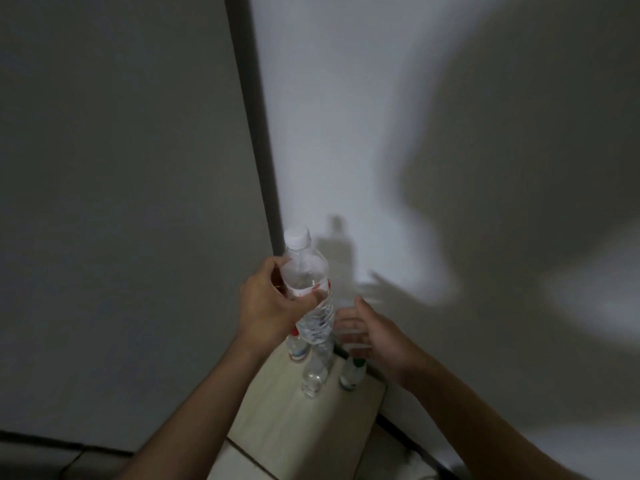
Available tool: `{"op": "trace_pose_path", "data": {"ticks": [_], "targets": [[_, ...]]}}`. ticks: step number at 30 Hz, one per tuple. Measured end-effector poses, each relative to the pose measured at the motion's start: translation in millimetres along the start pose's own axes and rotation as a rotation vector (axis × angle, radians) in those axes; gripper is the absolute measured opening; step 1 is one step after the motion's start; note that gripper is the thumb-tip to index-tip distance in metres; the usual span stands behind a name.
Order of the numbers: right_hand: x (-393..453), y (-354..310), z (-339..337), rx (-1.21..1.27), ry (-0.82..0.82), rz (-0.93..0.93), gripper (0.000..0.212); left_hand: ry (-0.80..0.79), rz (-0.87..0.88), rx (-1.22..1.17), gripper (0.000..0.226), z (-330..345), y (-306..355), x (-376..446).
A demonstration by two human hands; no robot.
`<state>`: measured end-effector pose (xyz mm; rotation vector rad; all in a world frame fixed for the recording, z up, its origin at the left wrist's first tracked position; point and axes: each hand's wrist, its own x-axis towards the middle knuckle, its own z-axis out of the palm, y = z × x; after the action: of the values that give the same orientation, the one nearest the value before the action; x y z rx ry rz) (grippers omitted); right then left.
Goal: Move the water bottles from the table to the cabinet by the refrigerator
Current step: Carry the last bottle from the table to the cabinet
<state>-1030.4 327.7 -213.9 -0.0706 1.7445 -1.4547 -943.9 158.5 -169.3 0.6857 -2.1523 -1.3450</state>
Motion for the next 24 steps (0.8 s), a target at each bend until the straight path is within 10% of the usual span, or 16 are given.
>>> {"op": "trace_pose_path", "data": {"ticks": [24], "targets": [[41.9,33.5,15.4,-0.228,0.037,-0.058,0.042,-0.037,-0.109,0.078,0.050,-6.7,-69.7,1.9]]}}
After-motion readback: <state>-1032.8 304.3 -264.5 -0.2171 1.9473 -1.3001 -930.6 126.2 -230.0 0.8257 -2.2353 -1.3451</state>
